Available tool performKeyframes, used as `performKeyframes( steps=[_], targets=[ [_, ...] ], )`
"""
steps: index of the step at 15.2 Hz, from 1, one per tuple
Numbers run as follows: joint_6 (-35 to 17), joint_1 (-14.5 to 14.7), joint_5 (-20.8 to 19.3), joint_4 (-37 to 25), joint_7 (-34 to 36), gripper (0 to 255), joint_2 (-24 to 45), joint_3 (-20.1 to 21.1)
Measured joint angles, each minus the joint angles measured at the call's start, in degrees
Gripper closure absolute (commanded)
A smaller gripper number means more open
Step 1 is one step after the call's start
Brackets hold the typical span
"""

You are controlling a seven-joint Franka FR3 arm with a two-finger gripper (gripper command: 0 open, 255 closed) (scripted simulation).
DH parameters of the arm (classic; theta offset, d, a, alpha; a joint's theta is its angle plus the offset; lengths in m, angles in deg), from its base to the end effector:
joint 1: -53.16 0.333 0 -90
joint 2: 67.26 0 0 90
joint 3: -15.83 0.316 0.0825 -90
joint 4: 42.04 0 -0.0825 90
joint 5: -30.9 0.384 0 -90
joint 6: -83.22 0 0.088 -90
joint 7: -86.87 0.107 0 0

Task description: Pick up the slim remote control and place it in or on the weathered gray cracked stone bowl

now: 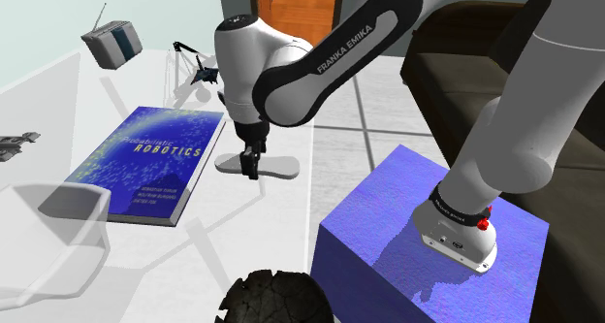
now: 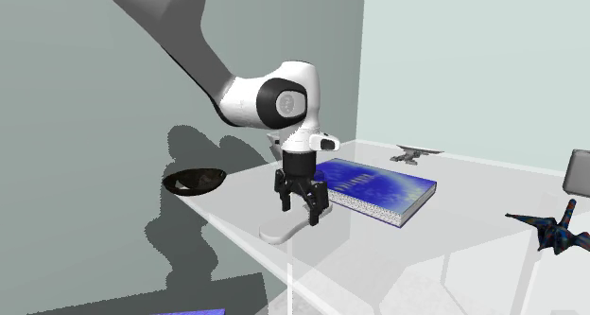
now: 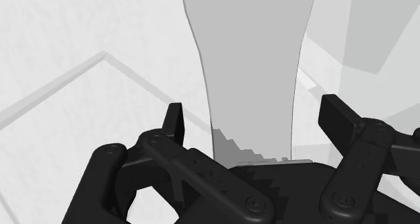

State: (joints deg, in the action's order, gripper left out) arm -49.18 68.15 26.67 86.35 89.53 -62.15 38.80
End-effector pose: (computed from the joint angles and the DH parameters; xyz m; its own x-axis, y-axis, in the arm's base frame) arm 0.4205 0.3253 0.3310 0.7869 0.6169 -0.0109 0.6170 -0.7867 0.0197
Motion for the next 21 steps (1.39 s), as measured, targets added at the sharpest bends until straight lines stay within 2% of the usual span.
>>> performKeyframes(
  steps=[3, 4, 14, 21],
  targets=[
    [-0.08, 0.0, -0.02, 0.04, 0.02, 0, 0.03, 0.0],
    [-0.08, 0.0, -0.02, 0.04, 0.02, 255, 0.03, 0.0],
    [-0.08, 0.0, -0.02, 0.06, 0.01, 255, 0.04, -0.01],
    [4.35, -0.17, 1.58, -1.93, -1.21, 255, -2.69, 0.14]
  ],
)
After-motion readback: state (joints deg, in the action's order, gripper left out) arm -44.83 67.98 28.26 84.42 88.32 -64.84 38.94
